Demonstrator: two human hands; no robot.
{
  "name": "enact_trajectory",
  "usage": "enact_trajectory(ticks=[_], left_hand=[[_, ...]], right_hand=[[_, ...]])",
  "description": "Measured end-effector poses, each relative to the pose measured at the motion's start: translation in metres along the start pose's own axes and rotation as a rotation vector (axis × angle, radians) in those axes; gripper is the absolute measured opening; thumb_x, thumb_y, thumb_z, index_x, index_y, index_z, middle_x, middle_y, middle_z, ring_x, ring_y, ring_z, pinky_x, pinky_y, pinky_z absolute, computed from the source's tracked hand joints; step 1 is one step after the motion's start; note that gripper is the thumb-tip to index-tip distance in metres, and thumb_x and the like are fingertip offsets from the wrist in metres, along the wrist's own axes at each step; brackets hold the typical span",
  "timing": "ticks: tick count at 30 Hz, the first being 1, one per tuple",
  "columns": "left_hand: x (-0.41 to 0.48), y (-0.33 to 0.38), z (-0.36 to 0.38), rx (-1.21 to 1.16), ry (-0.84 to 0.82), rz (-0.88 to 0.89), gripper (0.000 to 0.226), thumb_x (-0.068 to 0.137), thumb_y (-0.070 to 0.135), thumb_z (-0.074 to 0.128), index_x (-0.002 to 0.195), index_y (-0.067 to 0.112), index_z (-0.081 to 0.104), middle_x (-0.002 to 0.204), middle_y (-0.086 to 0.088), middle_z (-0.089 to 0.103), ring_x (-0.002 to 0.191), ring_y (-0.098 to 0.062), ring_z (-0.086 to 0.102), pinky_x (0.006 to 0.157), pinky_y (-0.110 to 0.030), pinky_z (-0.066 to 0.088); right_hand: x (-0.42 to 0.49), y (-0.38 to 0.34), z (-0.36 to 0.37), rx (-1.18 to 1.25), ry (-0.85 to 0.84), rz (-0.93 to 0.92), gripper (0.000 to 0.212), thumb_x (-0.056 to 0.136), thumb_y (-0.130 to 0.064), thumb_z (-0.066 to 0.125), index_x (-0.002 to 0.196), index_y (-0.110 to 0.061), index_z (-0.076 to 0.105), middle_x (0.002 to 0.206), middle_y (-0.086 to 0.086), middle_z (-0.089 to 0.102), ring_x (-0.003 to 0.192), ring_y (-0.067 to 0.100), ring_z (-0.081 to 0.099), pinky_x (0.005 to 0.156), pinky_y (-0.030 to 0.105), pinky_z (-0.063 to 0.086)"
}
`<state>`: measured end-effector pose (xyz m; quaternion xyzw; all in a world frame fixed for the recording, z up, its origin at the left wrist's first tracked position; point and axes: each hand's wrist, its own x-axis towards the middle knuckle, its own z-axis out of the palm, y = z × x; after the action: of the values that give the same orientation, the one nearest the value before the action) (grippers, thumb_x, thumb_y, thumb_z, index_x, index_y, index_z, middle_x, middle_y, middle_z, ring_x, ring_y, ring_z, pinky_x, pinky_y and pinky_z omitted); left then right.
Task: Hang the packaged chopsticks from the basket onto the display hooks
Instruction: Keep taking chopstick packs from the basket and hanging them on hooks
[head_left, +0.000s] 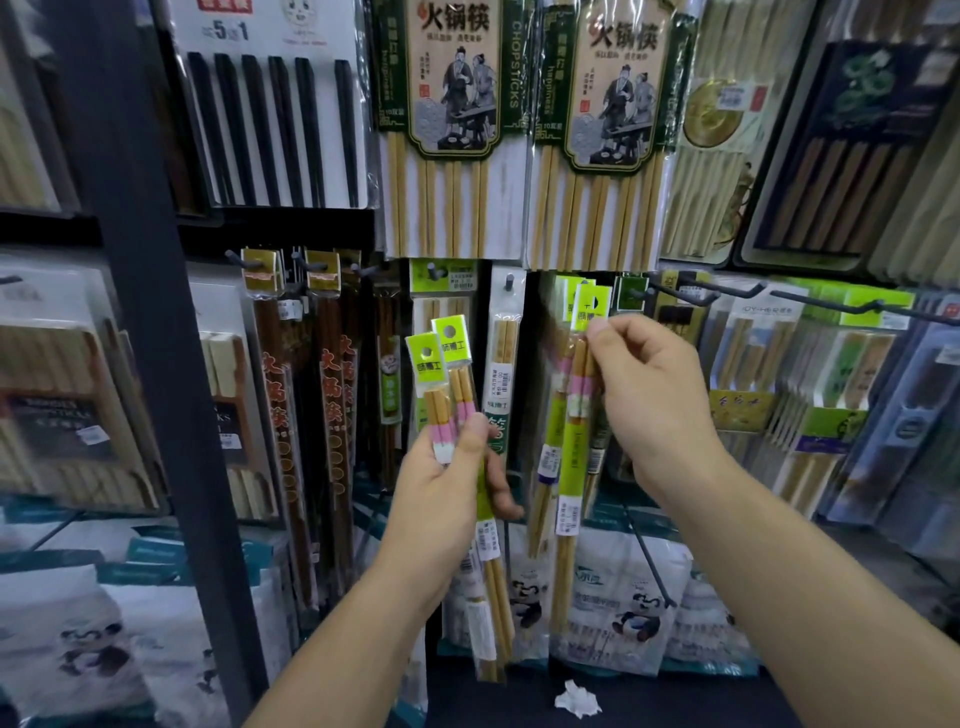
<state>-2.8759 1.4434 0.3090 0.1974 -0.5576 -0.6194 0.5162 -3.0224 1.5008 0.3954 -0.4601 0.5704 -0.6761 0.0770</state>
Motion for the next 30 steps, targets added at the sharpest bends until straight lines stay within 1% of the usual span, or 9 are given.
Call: enact_trajectory(ticks=[3, 7, 9, 12, 16, 19, 22, 24, 30], left_hand=[[-0.002, 0.002, 0.001, -0.004, -0.043, -0.028, 0.042, 0.09, 0.056, 0.059, 0.093, 0.016, 0.048, 0.059, 0.003, 0.042, 0.047, -0.013, 0.037, 0.042, -0.026, 0.04], [-0.003, 0.004, 0.003, 0.008, -0.066, -0.092, 0.055, 0.079, 0.071, 0.058, 0.098, 0.02, 0.048, 0.061, 0.005, 0.039, 0.048, -0.01, 0.03, 0.042, -0.025, 0.027], [-0.003, 0.005, 0.004, -0.017, -0.05, -0.128, 0.059, 0.084, 0.071, 0.052, 0.109, 0.017, 0.049, 0.061, 0.006, 0.042, 0.047, -0.009, 0.031, 0.043, -0.024, 0.027], [-0.003, 0.004, 0.003, -0.051, -0.052, -0.188, 0.033, 0.107, 0.044, 0.038, 0.102, 0.012, 0.043, 0.058, 0.005, 0.045, 0.046, -0.01, 0.032, 0.046, -0.027, 0.028], [-0.004, 0.005, 0.001, -0.14, -0.091, -0.193, 0.018, 0.108, 0.031, 0.037, 0.1, 0.019, 0.047, 0.065, 0.002, 0.05, 0.048, -0.01, 0.034, 0.046, -0.026, 0.027], [-0.003, 0.004, 0.0, -0.17, -0.089, -0.166, 0.022, 0.108, 0.031, 0.042, 0.104, 0.014, 0.054, 0.068, 0.0, 0.052, 0.049, -0.011, 0.038, 0.046, -0.026, 0.03], [-0.002, 0.003, 0.0, -0.156, -0.092, -0.108, 0.024, 0.105, 0.037, 0.049, 0.106, 0.014, 0.058, 0.073, -0.002, 0.055, 0.054, -0.013, 0.045, 0.049, -0.028, 0.039], [-0.003, 0.002, 0.001, -0.142, -0.107, -0.069, 0.027, 0.101, 0.044, 0.053, 0.105, 0.018, 0.06, 0.075, -0.002, 0.056, 0.058, -0.015, 0.05, 0.052, -0.03, 0.046], [-0.004, 0.003, 0.001, -0.097, -0.128, -0.042, 0.036, 0.098, 0.052, 0.056, 0.103, 0.016, 0.057, 0.074, 0.001, 0.054, 0.056, -0.013, 0.048, 0.05, -0.03, 0.045]], right_hand=[[0.007, -0.001, 0.0, -0.004, 0.026, 0.028, 0.032, 0.104, -0.028, 0.056, 0.079, -0.013, 0.069, 0.06, -0.006, 0.059, 0.05, 0.004, 0.05, 0.052, 0.018, 0.043], [0.013, -0.002, 0.002, 0.008, 0.036, 0.063, 0.033, 0.103, -0.031, 0.056, 0.084, -0.007, 0.069, 0.068, 0.004, 0.056, 0.058, 0.011, 0.047, 0.061, 0.024, 0.043], [0.014, -0.003, 0.003, 0.002, 0.034, 0.06, 0.033, 0.103, -0.031, 0.057, 0.086, -0.005, 0.069, 0.068, 0.005, 0.053, 0.056, 0.011, 0.045, 0.058, 0.019, 0.044], [0.015, -0.004, 0.005, 0.001, 0.04, 0.052, 0.034, 0.103, -0.029, 0.058, 0.085, -0.002, 0.067, 0.064, 0.003, 0.05, 0.051, 0.008, 0.043, 0.055, 0.013, 0.044], [0.019, -0.005, 0.009, 0.04, 0.054, 0.075, 0.035, 0.102, -0.026, 0.058, 0.088, 0.005, 0.065, 0.068, 0.008, 0.049, 0.049, 0.006, 0.048, 0.07, 0.023, 0.047], [0.021, -0.003, 0.01, 0.046, 0.061, 0.077, 0.037, 0.101, -0.025, 0.059, 0.089, 0.009, 0.062, 0.069, 0.01, 0.049, 0.049, 0.006, 0.049, 0.078, 0.028, 0.048], [0.02, 0.002, 0.009, -0.021, 0.082, 0.055, 0.042, 0.101, -0.026, 0.059, 0.078, 0.009, 0.057, 0.053, -0.002, 0.042, 0.048, 0.007, 0.042, 0.082, 0.016, 0.045], [0.019, 0.007, 0.007, -0.083, 0.092, 0.03, 0.048, 0.1, -0.031, 0.061, 0.068, 0.003, 0.052, 0.047, -0.011, 0.036, 0.05, 0.008, 0.038, 0.076, 0.009, 0.038], [0.014, 0.017, 0.004, -0.143, 0.135, 0.025, 0.038, 0.093, -0.046, 0.069, 0.069, -0.017, 0.065, 0.048, -0.017, 0.05, 0.048, 0.0, 0.046, 0.064, 0.024, 0.046]])
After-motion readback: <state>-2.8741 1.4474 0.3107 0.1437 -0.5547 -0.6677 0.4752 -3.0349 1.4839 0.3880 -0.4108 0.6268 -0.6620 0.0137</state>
